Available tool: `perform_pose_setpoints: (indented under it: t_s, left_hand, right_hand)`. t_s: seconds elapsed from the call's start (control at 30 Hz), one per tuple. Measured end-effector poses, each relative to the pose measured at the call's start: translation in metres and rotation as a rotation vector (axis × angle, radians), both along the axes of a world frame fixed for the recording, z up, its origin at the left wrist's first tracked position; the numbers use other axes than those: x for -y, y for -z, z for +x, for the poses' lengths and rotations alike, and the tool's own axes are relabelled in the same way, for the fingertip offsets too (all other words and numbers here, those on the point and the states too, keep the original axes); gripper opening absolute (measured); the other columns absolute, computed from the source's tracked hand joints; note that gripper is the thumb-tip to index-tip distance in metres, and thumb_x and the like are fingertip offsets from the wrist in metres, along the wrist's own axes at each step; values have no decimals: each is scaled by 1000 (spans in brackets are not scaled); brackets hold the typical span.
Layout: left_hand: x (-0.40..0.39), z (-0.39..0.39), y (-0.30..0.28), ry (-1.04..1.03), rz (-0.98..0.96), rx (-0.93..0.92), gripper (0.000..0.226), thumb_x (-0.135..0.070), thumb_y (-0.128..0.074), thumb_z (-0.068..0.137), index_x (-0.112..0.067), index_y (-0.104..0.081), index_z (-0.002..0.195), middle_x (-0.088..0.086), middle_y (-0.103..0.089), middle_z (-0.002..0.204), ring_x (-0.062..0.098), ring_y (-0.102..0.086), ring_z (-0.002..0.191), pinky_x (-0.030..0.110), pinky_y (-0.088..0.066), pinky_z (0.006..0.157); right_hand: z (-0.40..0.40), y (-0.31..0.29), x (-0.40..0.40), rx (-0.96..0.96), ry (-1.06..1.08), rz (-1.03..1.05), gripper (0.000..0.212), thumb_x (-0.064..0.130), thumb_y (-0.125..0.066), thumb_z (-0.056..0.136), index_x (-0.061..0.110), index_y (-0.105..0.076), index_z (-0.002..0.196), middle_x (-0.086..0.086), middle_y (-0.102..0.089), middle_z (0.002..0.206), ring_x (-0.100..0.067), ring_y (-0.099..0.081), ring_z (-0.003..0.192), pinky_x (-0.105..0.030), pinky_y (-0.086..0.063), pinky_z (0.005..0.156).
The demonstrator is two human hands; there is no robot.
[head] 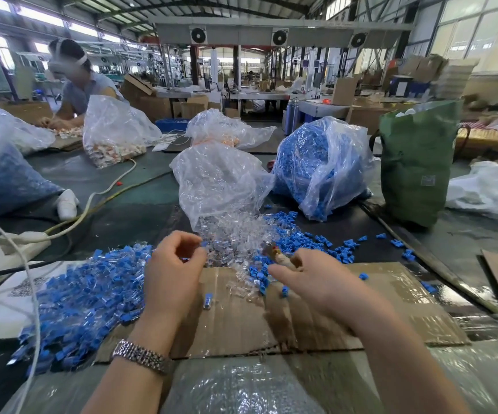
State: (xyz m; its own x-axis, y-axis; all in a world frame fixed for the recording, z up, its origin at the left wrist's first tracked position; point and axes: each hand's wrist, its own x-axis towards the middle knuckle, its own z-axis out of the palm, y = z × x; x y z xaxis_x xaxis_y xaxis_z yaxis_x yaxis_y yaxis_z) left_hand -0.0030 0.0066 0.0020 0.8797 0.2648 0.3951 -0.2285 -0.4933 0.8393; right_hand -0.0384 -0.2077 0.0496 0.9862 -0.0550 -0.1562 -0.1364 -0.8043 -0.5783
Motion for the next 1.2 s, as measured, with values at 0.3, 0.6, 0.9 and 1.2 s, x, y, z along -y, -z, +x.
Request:
perform_pose_setpoints:
  t_s: [0.3, 0.6, 0.9, 1.2]
  left_hand:
    - [6, -3, -1, 166, 416, -152, 24, -19, -68, 86, -42, -63, 91, -20, -52, 101, 10, -47, 107, 44, -36, 104]
    - [8, -7, 1, 350, 600, -266, 17, -34, -67, 91, -49, -60, 91, -27, -55, 104, 0, -46, 105, 35, -27, 104]
    - [8, -2, 1, 359, 410, -193, 10, -27, -68, 95, -36, -71, 100, -23, -65, 93, -7, -59, 88, 22, -47, 95]
    - [7, -6, -5, 592, -209, -260, 17, -26, -77, 80, -27, -81, 96, -1, -80, 95, 11, -74, 90, 14, -54, 78]
  right_hand:
    - [14, 36, 28, 11, 230, -496, 51, 54, -57, 94, 16, -54, 128, -11, -43, 132, -30, -42, 123, -47, -43, 101]
    - [14, 29, 12, 287, -135, -526, 37, 11, -54, 96, 40, -59, 118, 12, -49, 119, -15, -38, 119, -44, -24, 98]
    - [13, 37, 7, 377, -209, -345, 11, 28, -53, 102, 32, -63, 104, 12, -62, 103, -11, -56, 100, -38, -38, 99]
    - [11, 24, -5, 567, -115, 432, 10, 19, -78, 87, 29, -77, 86, 16, -73, 80, -2, -68, 78, -15, -53, 73]
